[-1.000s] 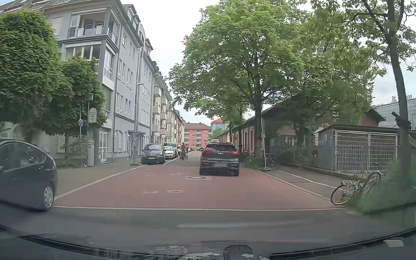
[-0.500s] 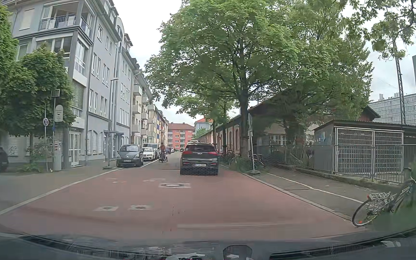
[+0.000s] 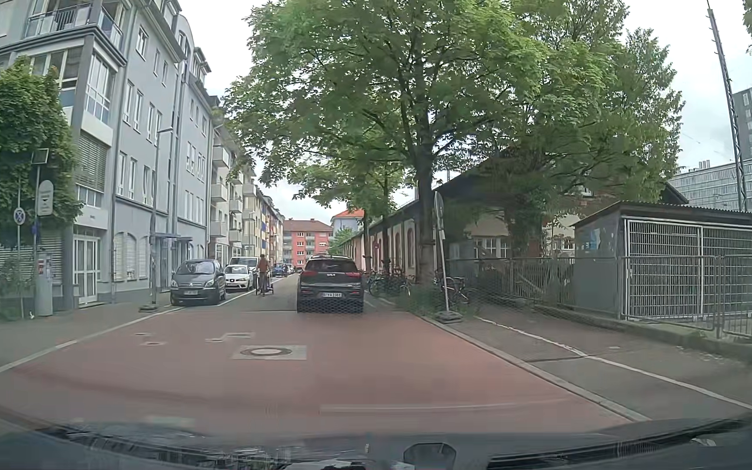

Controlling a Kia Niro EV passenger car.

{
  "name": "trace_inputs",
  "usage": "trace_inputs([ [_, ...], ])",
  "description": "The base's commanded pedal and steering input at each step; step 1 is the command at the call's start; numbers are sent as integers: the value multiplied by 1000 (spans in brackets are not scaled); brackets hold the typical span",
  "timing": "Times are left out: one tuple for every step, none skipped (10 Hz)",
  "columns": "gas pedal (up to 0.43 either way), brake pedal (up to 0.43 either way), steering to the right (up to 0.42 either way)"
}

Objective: Follow the waypoints while adhering to traffic rules and regulations

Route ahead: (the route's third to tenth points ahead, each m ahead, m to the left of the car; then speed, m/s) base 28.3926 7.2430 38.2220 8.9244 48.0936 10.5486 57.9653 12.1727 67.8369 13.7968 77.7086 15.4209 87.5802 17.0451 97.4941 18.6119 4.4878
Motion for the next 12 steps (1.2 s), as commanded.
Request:
trace_inputs([
  [59,0,17],
  [59,0,6],
  [59,0,-2],
  [59,0,-11],
  [59,0,-22],
  [59,0,-34],
  [59,0,-52],
  [59,0,-69],
  [67,0,-79],
  [67,0,-83],
  [67,0,-84],
  [67,0,-84],
])
